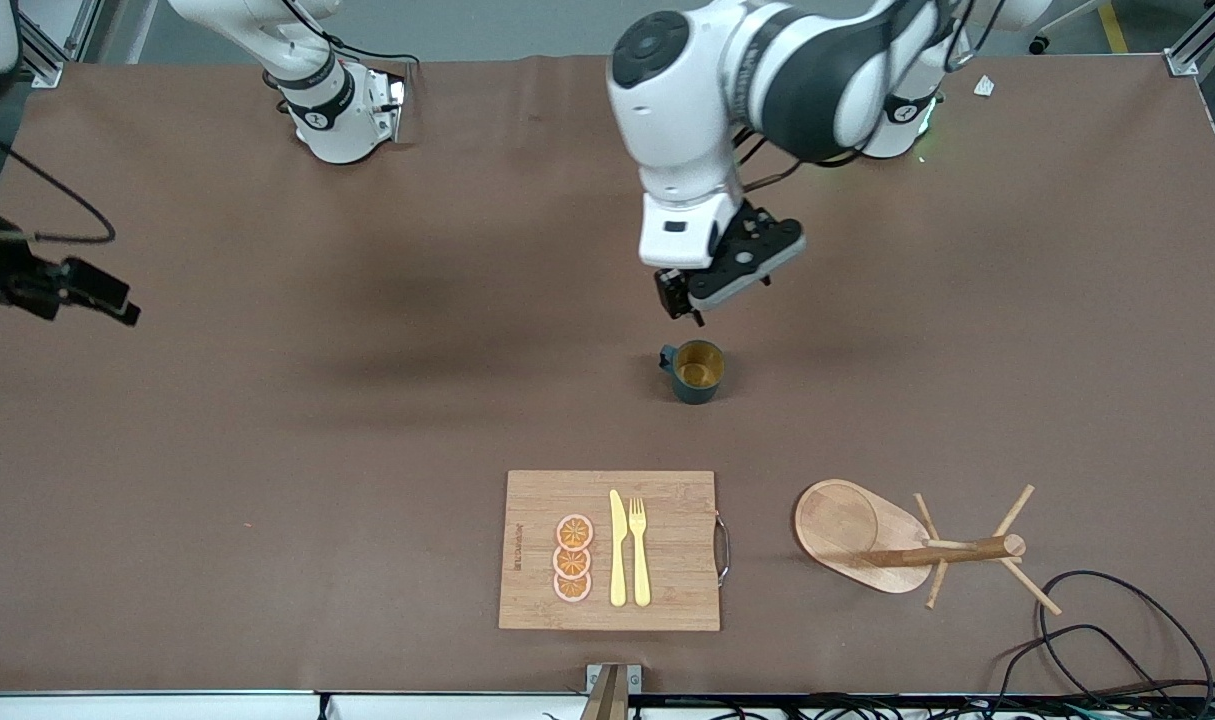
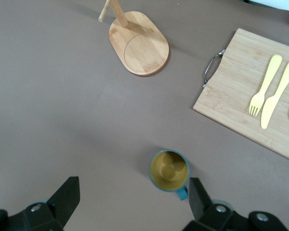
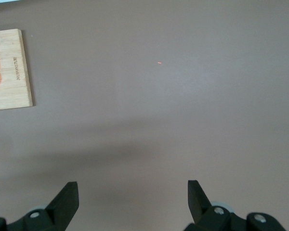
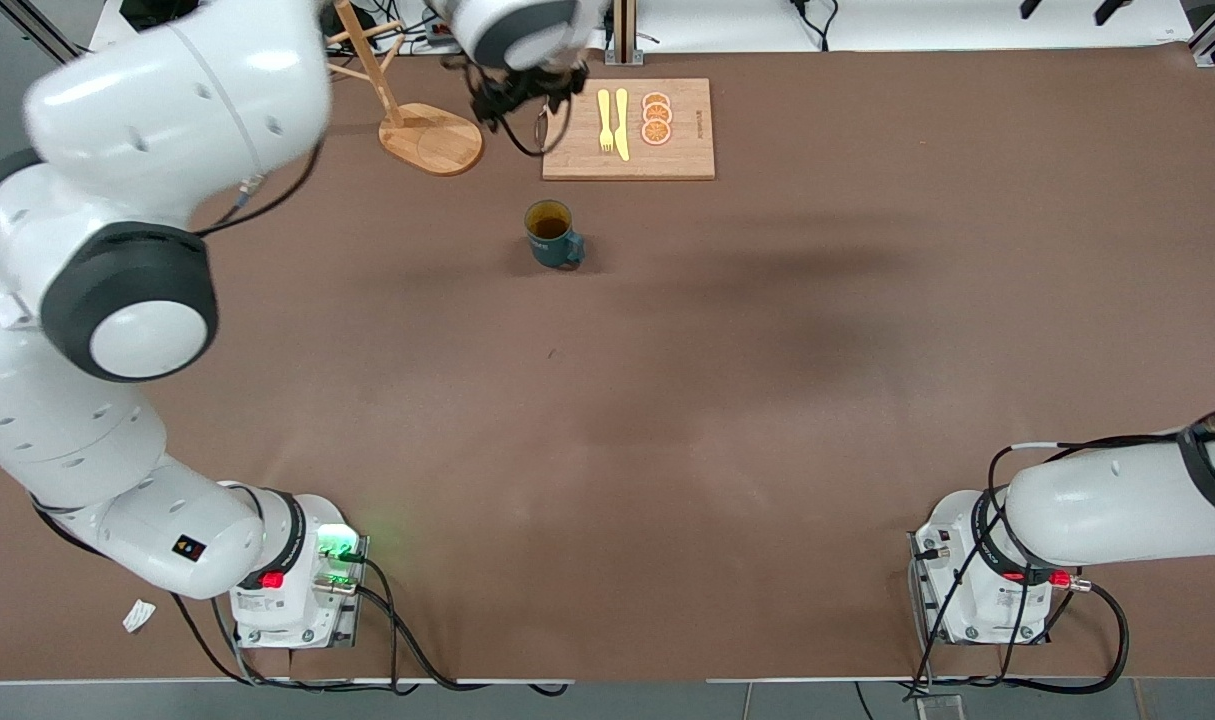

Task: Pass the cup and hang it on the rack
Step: 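Lower the left gripper onto the mug handle and grasp it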

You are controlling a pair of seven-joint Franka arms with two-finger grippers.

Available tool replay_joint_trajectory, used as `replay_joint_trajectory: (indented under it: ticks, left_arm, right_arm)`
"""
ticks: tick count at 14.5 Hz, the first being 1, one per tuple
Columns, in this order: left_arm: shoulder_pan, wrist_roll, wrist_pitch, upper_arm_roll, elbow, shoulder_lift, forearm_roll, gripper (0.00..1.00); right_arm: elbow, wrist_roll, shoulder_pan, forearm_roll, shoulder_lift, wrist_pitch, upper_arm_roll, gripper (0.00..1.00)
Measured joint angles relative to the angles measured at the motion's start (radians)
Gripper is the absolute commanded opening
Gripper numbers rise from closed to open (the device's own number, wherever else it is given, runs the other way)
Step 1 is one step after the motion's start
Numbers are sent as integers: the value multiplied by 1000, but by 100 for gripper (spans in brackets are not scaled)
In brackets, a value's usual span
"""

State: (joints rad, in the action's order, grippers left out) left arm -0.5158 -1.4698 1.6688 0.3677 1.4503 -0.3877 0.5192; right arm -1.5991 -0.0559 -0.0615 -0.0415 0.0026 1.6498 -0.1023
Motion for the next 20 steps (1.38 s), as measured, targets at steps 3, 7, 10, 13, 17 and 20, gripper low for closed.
replay_joint_trajectory:
  ticks: [3, 7, 10, 13, 17, 20]
  left_arm:
    - [-99, -243, -1, -2, 4, -101, 126, 92]
    - [-203, -489, 0, -7, 2, -257, 257, 88]
    - [-242, -649, 0, -11, 1, -344, 314, 83]
    - [-272, -776, 0, -32, -9, -413, 332, 74]
    - [-305, -852, 1, -81, -51, -481, 334, 72]
    - [-314, -853, 2, -110, -66, -511, 334, 71]
  right_arm:
    - [-28, 3, -1, 23, -69, -27, 8, 100]
    - [26, 2, -1, 25, -70, -37, 8, 100]
    - [26, 2, -1, 26, -59, -38, 8, 100]
    - [29, 2, -2, 26, -55, -39, 9, 100]
    - [35, 2, -2, 26, -55, -40, 13, 100]
    - [36, 2, -2, 26, -55, -43, 15, 100]
